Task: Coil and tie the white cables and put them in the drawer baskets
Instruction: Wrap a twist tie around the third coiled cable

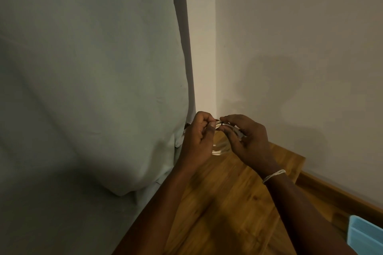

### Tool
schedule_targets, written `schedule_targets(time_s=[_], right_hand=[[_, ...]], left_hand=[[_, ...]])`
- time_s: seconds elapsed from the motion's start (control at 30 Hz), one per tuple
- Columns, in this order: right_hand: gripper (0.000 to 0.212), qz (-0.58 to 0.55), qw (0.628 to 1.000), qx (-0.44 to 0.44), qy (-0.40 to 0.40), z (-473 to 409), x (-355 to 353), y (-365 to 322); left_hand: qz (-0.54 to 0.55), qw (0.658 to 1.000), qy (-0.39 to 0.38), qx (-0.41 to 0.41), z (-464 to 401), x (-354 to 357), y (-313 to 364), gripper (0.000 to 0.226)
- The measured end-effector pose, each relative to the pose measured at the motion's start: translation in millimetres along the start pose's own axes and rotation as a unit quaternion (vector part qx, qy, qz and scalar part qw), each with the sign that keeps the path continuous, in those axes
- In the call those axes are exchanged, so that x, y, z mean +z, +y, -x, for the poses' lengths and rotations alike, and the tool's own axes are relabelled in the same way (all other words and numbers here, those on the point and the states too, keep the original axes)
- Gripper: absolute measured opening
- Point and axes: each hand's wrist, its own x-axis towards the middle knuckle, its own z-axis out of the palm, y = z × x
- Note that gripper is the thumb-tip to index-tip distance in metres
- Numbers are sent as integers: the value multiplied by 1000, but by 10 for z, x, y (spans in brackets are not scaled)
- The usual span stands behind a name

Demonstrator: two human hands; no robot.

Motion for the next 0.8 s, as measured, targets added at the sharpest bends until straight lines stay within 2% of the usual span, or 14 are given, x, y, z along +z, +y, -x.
schedule_targets(time_s=[0.1,0.17,0.23,0.3,0.4,0.5,0.57,0.67,0.8], right_hand=[[23,21,1000,-15,-5,10,-30,85],[22,4,1000,0,-7,25,-46,126],[21,-6,1000,9,-9,50,-48,142],[19,-11,1000,18,-4,76,-73,139],[19,-11,999,39,3,116,-163,134],[18,-9,997,76,4,173,-282,128],[17,-7,993,117,7,220,-372,125],[18,-3,981,192,9,356,-542,143],[19,-9,950,310,10,692,-813,226]], left_hand=[[147,984,-41,-90,26,4,-4,14],[197,972,-47,-120,46,30,-52,14],[179,975,-46,-123,40,64,-117,9],[118,986,-44,-106,27,92,-143,14],[-9,999,-49,-22,37,91,-133,17],[-64,995,-62,33,90,138,-133,29],[-63,994,-78,50,124,211,-119,34],[-28,993,-95,71,212,398,-60,26],[22,993,-112,32,420,860,-145,16]])
